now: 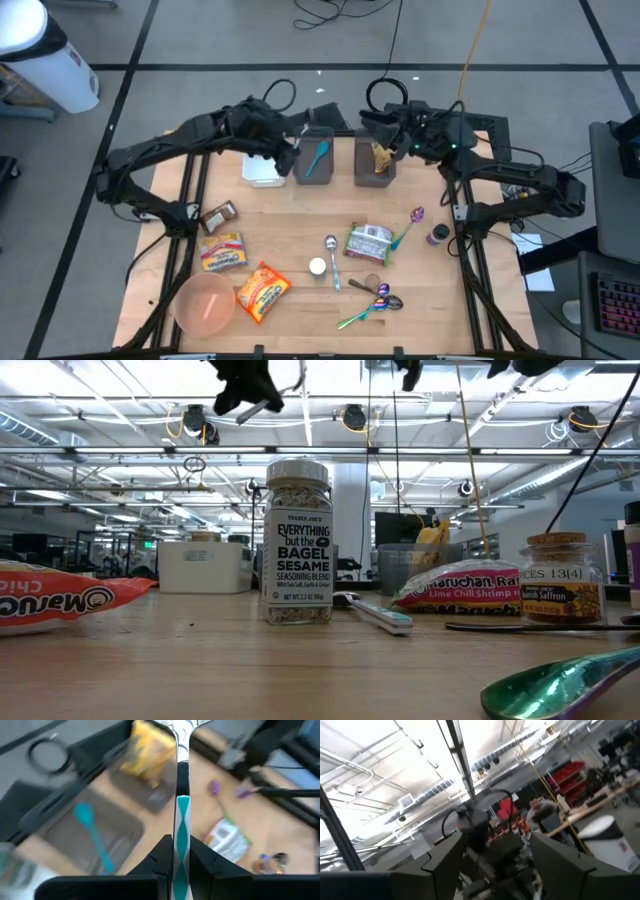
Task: Pick & Place Food Item
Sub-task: Put the right patterned spoon into the left black bin
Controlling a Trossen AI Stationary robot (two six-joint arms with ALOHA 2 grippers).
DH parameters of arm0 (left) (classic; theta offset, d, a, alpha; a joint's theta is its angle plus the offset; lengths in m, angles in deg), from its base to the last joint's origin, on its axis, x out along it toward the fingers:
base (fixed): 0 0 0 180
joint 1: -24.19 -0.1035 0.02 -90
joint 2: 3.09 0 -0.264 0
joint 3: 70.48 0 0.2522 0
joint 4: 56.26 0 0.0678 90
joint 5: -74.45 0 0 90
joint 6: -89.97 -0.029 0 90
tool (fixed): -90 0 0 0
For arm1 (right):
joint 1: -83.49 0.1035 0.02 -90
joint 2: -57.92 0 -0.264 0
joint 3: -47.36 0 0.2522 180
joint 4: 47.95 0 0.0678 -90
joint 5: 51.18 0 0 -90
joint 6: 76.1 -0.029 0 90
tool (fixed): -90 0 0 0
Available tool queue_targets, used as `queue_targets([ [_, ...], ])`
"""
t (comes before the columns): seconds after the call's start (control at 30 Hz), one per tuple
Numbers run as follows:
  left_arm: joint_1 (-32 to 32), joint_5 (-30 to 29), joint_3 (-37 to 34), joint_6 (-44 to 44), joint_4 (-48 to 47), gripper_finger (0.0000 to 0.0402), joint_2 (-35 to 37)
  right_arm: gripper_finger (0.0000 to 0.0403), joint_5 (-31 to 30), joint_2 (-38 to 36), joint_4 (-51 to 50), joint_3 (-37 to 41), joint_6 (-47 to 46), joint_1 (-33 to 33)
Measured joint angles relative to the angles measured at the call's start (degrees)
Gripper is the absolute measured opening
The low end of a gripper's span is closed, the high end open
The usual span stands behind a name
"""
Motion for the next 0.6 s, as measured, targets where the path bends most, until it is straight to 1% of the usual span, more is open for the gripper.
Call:
queue_targets([
  [0.1, -0.97, -1.73, 2.6, 1.61, -3.16, 0.0033, -1.63, 0.0223, -0.02, -0.98, -0.28, 0.0, 3.28, -0.02],
  [0.27, -2.73, -1.88, 4.9, 1.71, -6.09, 0.0033, -4.72, 0.0218, 0.03, -1.97, -4.64, 0.0, 7.99, 0.0],
  [0.47, -4.94, -4.6, 8.72, 1.71, -11.67, 0.0033, -11.17, 0.0217, 0.02, -2.95, -11.75, 0.02, 9.48, 0.0],
  [0.6, -6.38, -4.79, 12.02, 2.22, -14.42, 0.0033, -16.62, 0.0215, 0.02, -4.03, -15.45, 0.07, 10.6, 0.0],
])
